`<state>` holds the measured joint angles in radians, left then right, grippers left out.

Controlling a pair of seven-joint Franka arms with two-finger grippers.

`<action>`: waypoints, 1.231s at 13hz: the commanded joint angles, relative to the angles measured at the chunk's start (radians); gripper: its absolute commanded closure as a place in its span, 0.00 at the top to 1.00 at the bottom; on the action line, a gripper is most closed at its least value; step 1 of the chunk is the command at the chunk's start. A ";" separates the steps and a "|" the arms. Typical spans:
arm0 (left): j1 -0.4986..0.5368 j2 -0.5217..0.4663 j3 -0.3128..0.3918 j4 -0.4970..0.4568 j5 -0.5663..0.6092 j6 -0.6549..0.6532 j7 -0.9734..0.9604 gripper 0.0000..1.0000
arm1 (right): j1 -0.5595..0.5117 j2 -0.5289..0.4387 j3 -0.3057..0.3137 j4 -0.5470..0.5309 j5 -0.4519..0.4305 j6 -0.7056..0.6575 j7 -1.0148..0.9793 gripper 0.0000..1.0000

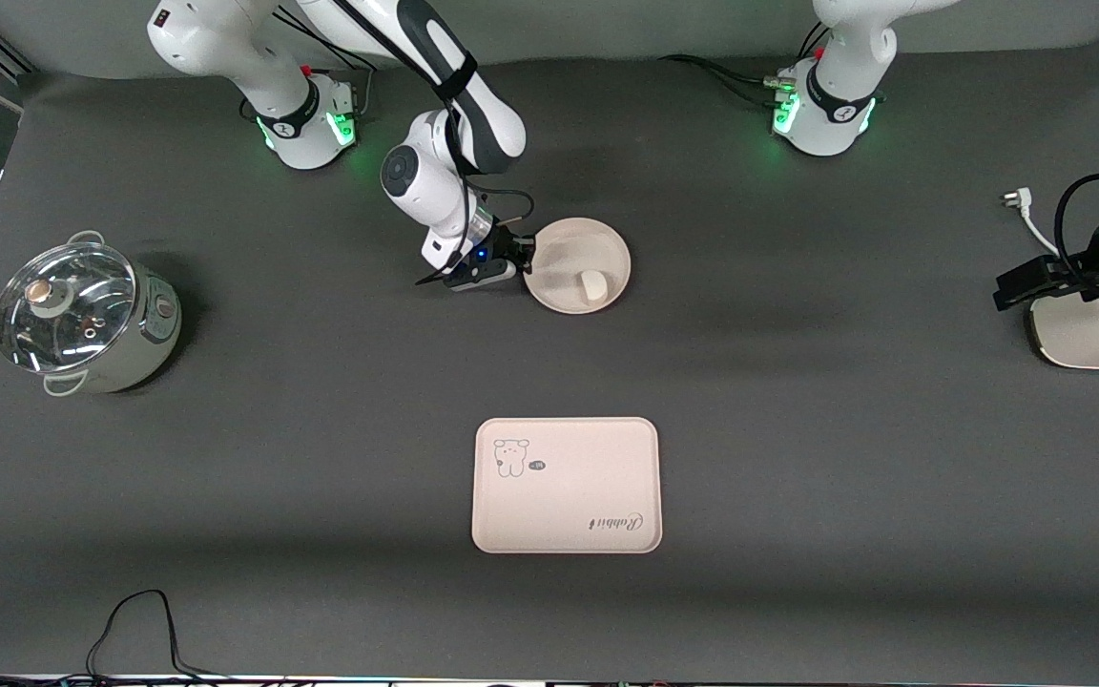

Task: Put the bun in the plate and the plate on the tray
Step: 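Lower the right gripper to the plate rim and grasp it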

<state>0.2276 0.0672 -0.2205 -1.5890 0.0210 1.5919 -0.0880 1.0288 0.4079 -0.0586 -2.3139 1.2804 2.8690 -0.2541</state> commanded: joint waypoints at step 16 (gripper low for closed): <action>-0.011 0.014 0.004 0.026 0.007 -0.012 0.002 1.00 | -0.173 -0.167 -0.194 0.288 -0.616 -0.597 0.366 0.00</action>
<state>0.2274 0.0682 -0.2210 -1.5886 0.0210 1.5919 -0.0880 0.8852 0.1777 -0.2549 -2.1292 0.6894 2.2936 0.0830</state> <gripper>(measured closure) 0.000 0.965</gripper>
